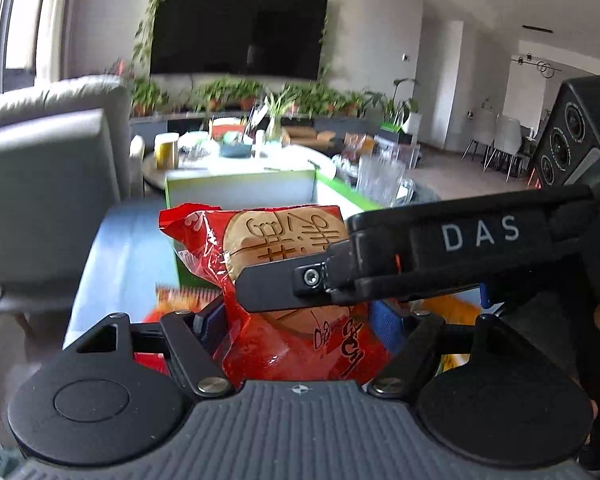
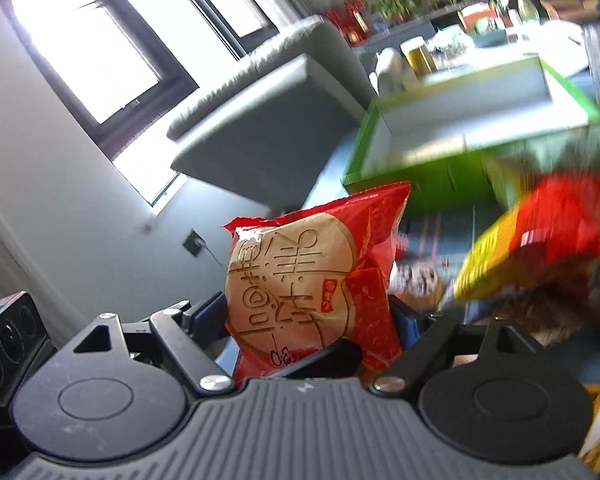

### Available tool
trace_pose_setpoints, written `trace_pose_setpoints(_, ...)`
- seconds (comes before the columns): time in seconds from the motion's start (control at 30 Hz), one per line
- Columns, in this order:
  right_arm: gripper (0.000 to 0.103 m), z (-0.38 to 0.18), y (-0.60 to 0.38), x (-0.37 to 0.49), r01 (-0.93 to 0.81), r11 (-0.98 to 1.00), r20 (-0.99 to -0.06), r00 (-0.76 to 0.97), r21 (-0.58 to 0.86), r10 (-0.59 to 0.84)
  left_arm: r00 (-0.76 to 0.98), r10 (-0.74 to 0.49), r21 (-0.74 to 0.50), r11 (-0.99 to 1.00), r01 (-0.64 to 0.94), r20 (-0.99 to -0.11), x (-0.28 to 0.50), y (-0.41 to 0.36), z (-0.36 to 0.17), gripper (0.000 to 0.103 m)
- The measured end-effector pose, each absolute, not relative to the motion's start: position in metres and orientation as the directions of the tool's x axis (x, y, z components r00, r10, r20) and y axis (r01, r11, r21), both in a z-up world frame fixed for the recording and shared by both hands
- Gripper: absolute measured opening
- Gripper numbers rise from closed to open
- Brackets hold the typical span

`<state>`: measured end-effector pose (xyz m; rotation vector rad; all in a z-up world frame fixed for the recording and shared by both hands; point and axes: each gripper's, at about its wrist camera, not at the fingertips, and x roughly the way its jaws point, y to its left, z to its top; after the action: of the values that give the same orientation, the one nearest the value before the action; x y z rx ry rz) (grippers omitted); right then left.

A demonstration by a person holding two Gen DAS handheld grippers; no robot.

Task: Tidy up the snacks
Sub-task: 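Lift the red biscuit bag with both grippers over the green box, then lower the red biscuit bag into the green box and open both grippers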

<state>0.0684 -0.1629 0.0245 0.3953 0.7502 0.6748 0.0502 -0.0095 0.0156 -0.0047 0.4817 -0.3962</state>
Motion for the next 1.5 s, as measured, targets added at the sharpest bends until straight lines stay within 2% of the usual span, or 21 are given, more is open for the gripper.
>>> trace_pose_setpoints(0.33,0.083,0.059,-0.188,0.085,-0.415,0.727,-0.391,0.641,0.547,0.660,0.838,-0.402,-0.023,0.905,0.424,-0.368,0.072,-0.044,0.049,0.071)
trace_pose_setpoints(0.63,0.083,0.074,-0.218,0.123,-0.386,0.742,-0.366,0.686,0.548,0.628,0.822,-0.444,-0.062,0.889,0.453,-0.357,0.113,-0.071,0.062,0.070)
trace_pose_setpoints(1.07,0.083,0.065,-0.247,0.194,-0.355,0.756,-0.410,0.673,0.551,0.615,0.787,-0.441,-0.091,0.889,0.448,-0.431,0.188,-0.103,0.054,0.069)
trace_pose_setpoints(1.27,0.083,0.053,-0.253,0.223,-0.344,0.763,-0.438,0.659,0.548,0.611,0.764,-0.442,-0.141,0.892,0.429,-0.470,0.220,-0.109,0.037,0.069)
trace_pose_setpoints(1.5,0.083,0.030,-0.258,0.246,-0.318,0.780,-0.479,0.645,0.539,0.595,0.733,-0.420,-0.137,0.899,0.415,-0.536,0.252,-0.119,0.011,0.068)
